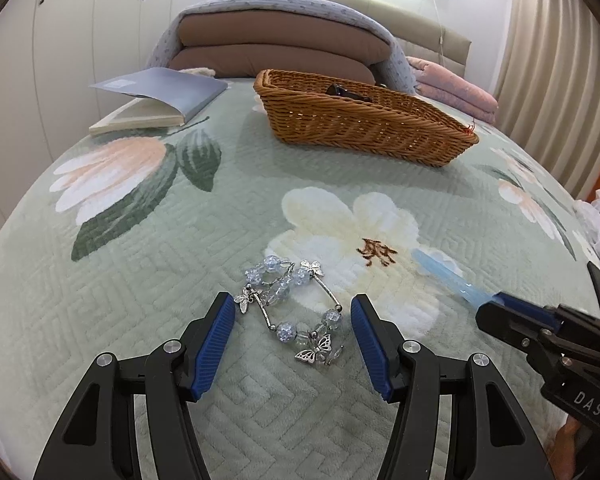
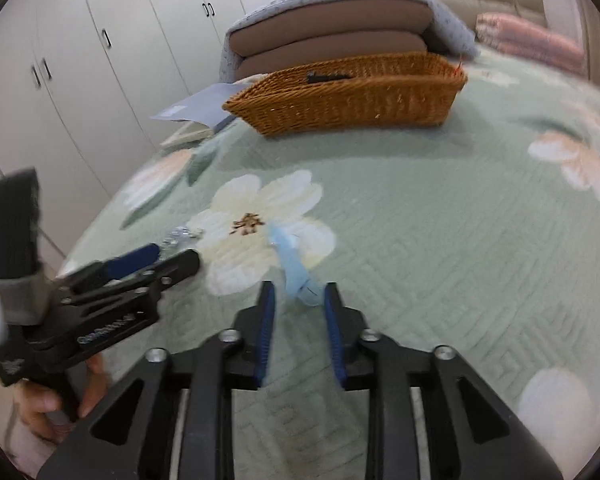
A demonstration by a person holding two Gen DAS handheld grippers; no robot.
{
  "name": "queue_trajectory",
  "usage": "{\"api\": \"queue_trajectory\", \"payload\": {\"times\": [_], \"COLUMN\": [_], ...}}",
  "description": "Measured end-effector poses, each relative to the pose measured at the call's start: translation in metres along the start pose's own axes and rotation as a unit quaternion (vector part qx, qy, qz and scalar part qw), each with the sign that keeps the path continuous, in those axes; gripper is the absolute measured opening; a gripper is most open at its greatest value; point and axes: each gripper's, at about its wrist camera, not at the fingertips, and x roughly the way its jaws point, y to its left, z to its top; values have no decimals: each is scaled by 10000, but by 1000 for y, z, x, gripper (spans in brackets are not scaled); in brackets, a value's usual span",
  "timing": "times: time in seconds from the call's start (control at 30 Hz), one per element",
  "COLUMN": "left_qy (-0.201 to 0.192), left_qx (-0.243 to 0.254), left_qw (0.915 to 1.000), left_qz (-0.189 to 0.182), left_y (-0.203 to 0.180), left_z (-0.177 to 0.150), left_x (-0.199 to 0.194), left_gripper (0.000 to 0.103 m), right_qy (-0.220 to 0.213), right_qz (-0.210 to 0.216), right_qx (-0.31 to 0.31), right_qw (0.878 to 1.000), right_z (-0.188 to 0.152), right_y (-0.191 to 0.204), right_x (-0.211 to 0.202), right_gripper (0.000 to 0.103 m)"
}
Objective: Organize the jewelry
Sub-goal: 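Move both open tools to the blue hair clip and clear beaded bracelet, then grasp the blue hair clip with the right tool while the left tool grasps the clear beaded bracelet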
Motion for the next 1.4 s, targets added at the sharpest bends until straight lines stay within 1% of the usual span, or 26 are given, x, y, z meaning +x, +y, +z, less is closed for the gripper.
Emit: {"api": "queue_trajectory", "payload": {"times": [0.03, 0.07, 0.1, 0.2, 0.27, 0.3, 0.33, 0.37, 0.4, 0.47, 0.53, 0.57, 0.63, 0.7, 0.77, 0.83, 0.9, 0.93, 0.97, 1.0, 1.03, 1.07, 1.2, 1.23, 1.27, 1.4], "left_qy": [-1, -5, -4, -2, -3, -3, -3, -3, -3, -2, -4, -6, -18, -23, -20, -15, -14, -20, -31, -54, -105, -122, -205, -260, -308, -445], "left_qx": [5, 5, 9, 23, 22, 22, 23, 28, 34, 49, 41, 32, -11, -51, -34, 39, 126, 156, 177, 199, 221, 228, 151, 122, 117, 126], "left_qw": [10000, 10000, 10000, 10000, 10000, 10000, 10000, 10000, 10000, 10000, 10000, 10000, 10000, 9999, 9999, 10000, 9999, 9997, 9996, 9995, 9995, 9995, 9997, 9992, 9987, 9976], "left_qz": [2, 4, 6, 12, 8, 9, 9, 11, 17, 17, -6, -24, -93, -138, -115, -6, 112, 170, 213, 245, 217, 189, -41, -270, -387, -520], "left_y": [0, 0, 0, 0, 0, 0, 0, -1, -1, -1, -1, 0, 2, 4, 4, 1, -3, -4, -6, -6, -7, -7, -3, -1, 0, -2], "left_z": [0, 0, 0, 0, 0, 0, 0, 0, 0, 0, 0, 0, 0, 0, 0, 0, 0, 0, 0, 0, -1, -2, -3, -3, -3, -3], "left_x": [0, 0, 0, 0, 0, 0, 0, 0, 0, 0, 0, 0, -1, -1, 0, 1, 2, 2, 2, 1, -1, -1, -7, -11, -14, -20], "left_gripper": [62, 62, 62, 62, 62, 62, 62, 62, 62, 62, 62, 62, 62, 62, 62, 62, 62, 59, 50, 44, 28, 20, 13, 8, 8, 8], "right_qy": [39, 65, 82, 115, 61, 38, 20, -4, -30, -51, 157, 260, 304, 342, 335, 271, 204, 180, 150, 131, 109, 89, -107, -195, -258, -379], "right_qz": [272, 431, 502, 340, 361, 341, 270, 116, -5, -154, -175, -262, -410, -472, -605, -729, -764, -779, -792, -780, -753, -733, -604, -550, -529, -504], "right_qx": [173, 301, 401, 513, 544, 497, 408, 234, 98, -174, -400, -480, -687, -860, -983, -1100, -1109, -1101, -1079, -1047, -1004, -968, -839, -821, -815, -769], "right_qw": [9995, 9986, 9979, 9980, 9979, 9982, 9988, 9997, 9999, 9997, 9989, 9982, 9963, 9946, 9927, 9909, 9907, 9907, 9909, 9914, 9920, 9926, 9946, 9949, 9949, 9950], "right_z": [0, 0, 0, -2, -3, -3, -3, -2, -1, 2, 8, 9, 11, 14, 13, 11, 9, 8, 8, 8, 7, 7, 7, 8, 8, 9], "right_y": [-4, -7, -9, -14, -17, -15, -13, -9, -5, 2, 8, 8, 12, 16, 19, 23, 25, 25, 24, 23, 21, 20, 16, 15, 15, 14], "right_x": [-1, -2, -2, -1, -3, -4, -6, -7, -8, -8, 1, 6, 13, 19, 22, 24, 23, 23, 22, 21, 19, 18, 9, 5, 1, -5], "right_gripper": [16, 16, 16, 16, 16, 18, 27, 33, 42, 44, 44, 44, 44, 43, 36, 14, 14, 14, 14, 14, 14, 14, 14, 14, 14, 14]}}
